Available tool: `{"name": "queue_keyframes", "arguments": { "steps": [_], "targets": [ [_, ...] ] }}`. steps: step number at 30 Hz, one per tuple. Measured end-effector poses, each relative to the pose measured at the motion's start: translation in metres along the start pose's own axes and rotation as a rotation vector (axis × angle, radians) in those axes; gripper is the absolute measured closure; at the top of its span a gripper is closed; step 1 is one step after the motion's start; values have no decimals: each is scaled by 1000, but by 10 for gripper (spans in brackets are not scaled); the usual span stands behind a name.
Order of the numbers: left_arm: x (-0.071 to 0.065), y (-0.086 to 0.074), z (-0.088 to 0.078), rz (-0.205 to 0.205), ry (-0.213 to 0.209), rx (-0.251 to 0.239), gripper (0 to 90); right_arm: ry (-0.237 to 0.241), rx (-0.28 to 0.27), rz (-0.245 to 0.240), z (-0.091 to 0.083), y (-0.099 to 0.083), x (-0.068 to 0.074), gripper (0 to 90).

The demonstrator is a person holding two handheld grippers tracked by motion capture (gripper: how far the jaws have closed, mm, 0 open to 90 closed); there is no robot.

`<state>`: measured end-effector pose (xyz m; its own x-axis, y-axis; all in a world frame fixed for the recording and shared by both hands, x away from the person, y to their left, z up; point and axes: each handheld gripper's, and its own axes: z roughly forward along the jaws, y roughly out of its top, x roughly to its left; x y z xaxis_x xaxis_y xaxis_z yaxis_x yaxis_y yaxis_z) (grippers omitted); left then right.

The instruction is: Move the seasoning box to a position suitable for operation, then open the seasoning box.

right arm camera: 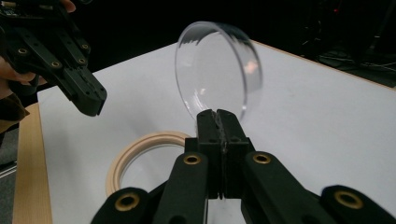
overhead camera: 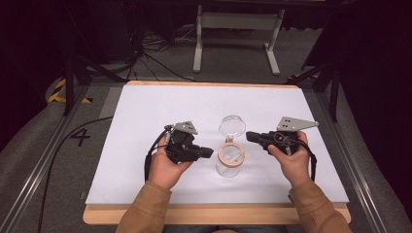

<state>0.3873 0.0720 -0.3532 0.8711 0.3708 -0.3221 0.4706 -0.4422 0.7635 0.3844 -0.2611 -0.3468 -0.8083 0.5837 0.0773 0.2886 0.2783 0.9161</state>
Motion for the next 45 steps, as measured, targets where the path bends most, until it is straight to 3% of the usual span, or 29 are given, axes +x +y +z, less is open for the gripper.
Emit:
{"name": "queue_keyframes", "arguments": {
  "steps": [2, 10, 15, 16, 22, 25, 35, 41, 45],
  "targets": [
    [3, 0, -5, -3, 10, -11, 874, -9, -4, 6, -4, 0, -2, 900],
    [19, -5, -25, -43, 116, -63, 853, -104, -34, 54, -43, -4, -25, 845],
    [32, -11, -34, -79, 196, -74, 852, -186, 5, 58, -57, -12, -37, 819],
    [32, -11, -34, -79, 196, -74, 852, -186, 5, 58, -57, -12, -37, 819],
    [51, -23, -41, -134, 260, -75, 852, -248, 68, 111, -69, -25, -56, 781],
    [58, -29, -42, -137, 324, -51, 838, -263, 78, 141, -74, -33, -66, 781],
    [84, -52, -39, -199, 393, -27, 826, -333, 143, 193, -76, -55, -88, 785],
    [93, -60, -34, -230, 396, -19, 818, -332, 170, 240, -72, -70, -100, 787],
    [95, -64, -32, -227, 399, -10, 818, -337, 209, 259, -66, -83, -107, 794]
  ]
}}
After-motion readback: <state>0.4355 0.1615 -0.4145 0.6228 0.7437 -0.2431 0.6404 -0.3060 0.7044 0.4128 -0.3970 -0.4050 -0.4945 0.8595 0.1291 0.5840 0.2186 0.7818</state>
